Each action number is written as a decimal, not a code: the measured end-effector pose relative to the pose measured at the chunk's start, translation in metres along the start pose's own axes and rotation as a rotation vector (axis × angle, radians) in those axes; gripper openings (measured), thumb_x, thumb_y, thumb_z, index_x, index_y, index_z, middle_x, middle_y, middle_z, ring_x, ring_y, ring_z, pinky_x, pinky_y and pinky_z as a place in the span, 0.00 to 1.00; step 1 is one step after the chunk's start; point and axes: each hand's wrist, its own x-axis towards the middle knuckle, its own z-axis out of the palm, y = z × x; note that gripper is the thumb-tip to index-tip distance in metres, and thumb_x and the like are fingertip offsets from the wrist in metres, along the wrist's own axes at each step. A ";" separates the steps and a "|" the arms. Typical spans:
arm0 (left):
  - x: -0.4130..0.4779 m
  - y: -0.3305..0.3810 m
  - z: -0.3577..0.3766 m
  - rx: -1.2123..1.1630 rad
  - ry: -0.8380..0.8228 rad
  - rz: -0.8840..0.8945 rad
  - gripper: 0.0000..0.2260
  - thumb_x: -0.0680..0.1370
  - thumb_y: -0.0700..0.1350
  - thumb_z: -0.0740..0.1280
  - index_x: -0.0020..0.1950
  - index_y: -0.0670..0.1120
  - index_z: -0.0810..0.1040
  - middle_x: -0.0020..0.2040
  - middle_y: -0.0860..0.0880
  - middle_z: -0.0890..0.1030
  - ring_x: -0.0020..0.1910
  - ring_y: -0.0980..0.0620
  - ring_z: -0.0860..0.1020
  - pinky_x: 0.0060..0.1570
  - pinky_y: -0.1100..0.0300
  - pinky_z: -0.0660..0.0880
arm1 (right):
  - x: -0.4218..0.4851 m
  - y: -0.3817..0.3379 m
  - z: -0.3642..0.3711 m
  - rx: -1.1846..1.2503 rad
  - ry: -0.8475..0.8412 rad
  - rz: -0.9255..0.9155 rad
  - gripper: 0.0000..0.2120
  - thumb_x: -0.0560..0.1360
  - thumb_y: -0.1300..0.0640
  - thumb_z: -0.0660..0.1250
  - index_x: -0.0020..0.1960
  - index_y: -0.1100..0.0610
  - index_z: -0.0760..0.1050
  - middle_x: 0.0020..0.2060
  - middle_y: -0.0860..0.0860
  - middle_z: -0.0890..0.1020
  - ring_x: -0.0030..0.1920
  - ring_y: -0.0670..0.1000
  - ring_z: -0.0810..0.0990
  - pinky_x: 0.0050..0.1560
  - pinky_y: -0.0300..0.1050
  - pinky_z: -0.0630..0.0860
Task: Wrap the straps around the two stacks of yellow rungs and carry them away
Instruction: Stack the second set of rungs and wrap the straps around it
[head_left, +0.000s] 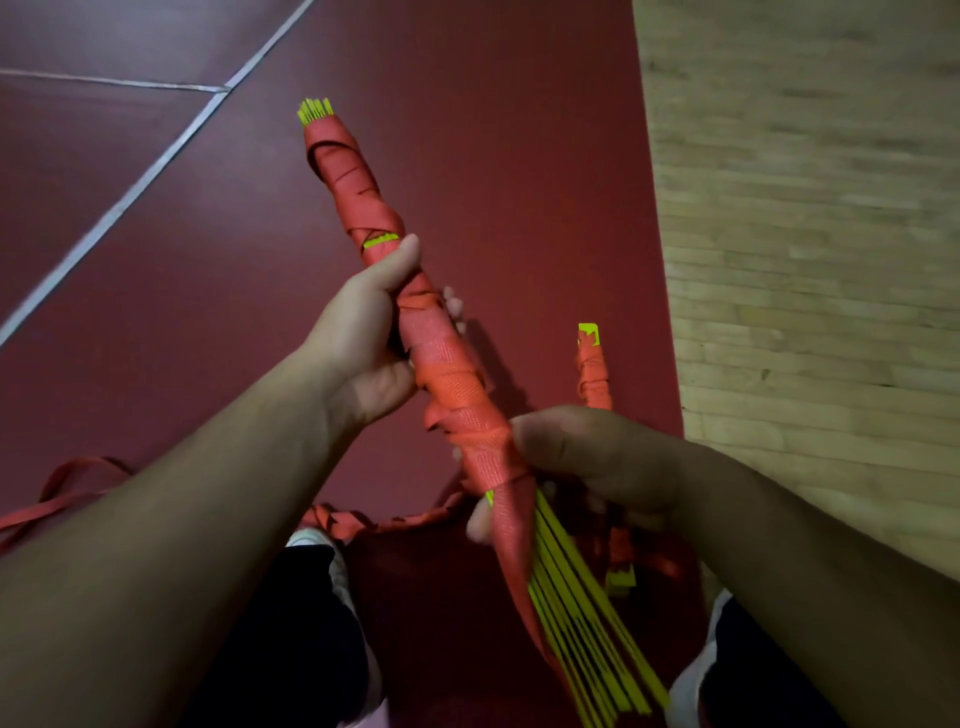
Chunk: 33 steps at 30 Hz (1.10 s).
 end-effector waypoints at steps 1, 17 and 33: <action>-0.002 0.001 0.001 -0.034 -0.031 -0.003 0.14 0.80 0.56 0.66 0.48 0.44 0.74 0.40 0.46 0.78 0.37 0.51 0.79 0.41 0.55 0.79 | -0.002 0.001 0.000 0.063 -0.061 0.005 0.52 0.64 0.26 0.69 0.61 0.75 0.68 0.50 0.72 0.81 0.33 0.59 0.81 0.25 0.42 0.71; 0.003 -0.020 -0.003 0.270 0.150 0.060 0.07 0.77 0.43 0.72 0.49 0.43 0.76 0.39 0.42 0.75 0.30 0.49 0.76 0.33 0.56 0.78 | 0.002 -0.005 0.007 -0.383 0.194 -0.012 0.20 0.70 0.39 0.74 0.53 0.52 0.81 0.47 0.51 0.86 0.48 0.50 0.85 0.52 0.51 0.79; -0.006 -0.007 0.004 -0.138 -0.048 0.028 0.16 0.78 0.54 0.68 0.55 0.43 0.71 0.37 0.47 0.77 0.33 0.53 0.78 0.34 0.60 0.79 | -0.010 -0.014 0.003 -0.123 -0.025 -0.025 0.21 0.68 0.33 0.65 0.51 0.47 0.81 0.37 0.54 0.76 0.29 0.46 0.73 0.24 0.34 0.68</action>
